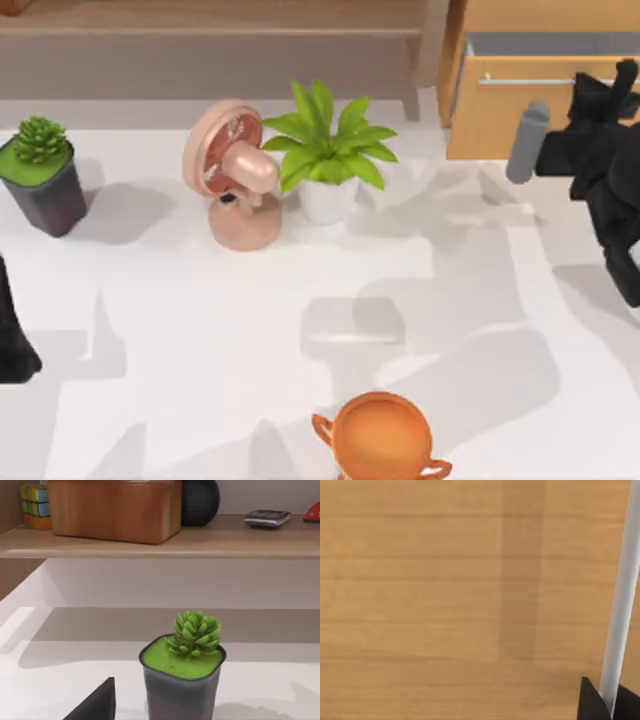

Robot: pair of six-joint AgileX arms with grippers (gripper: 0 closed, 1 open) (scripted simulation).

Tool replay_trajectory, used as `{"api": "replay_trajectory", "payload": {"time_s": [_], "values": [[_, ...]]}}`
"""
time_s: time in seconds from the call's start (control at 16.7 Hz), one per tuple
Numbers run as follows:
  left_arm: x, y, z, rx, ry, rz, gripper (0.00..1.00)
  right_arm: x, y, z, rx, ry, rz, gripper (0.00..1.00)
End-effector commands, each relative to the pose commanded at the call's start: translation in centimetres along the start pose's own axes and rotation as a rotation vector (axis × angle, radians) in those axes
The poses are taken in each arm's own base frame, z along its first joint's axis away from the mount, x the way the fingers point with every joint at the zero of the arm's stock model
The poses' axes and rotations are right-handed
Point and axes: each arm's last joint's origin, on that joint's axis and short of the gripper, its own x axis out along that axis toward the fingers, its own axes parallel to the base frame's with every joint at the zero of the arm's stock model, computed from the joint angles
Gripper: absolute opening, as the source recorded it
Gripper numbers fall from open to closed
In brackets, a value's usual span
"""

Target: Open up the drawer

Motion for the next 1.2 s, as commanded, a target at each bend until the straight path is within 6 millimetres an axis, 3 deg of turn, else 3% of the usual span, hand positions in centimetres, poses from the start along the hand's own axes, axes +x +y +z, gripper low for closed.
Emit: {"api": "replay_trajectory", "payload": {"time_s": [0.18,0.54,0.9,1.2], "values": [[0.0,0.0,0.0,0.000,0.000,0.000,1.00,-1.7,-0.1,0.1,-0.001,-0.002,-0.010,0.00],[0.0,0.0,0.0,0.000,0.000,0.000,1.00,-2.0,-0.3,0.1,0.003,-0.002,-0.019,0.00],[0.0,0.0,0.0,0.000,0.000,0.000,1.00,-7.1,0.5,-0.2,-0.007,0.003,0.015,0.00],[0.0,0.0,0.0,0.000,0.000,0.000,1.00,-8.0,0.0,0.0,-0.001,0.000,-0.007,0.00]]}}
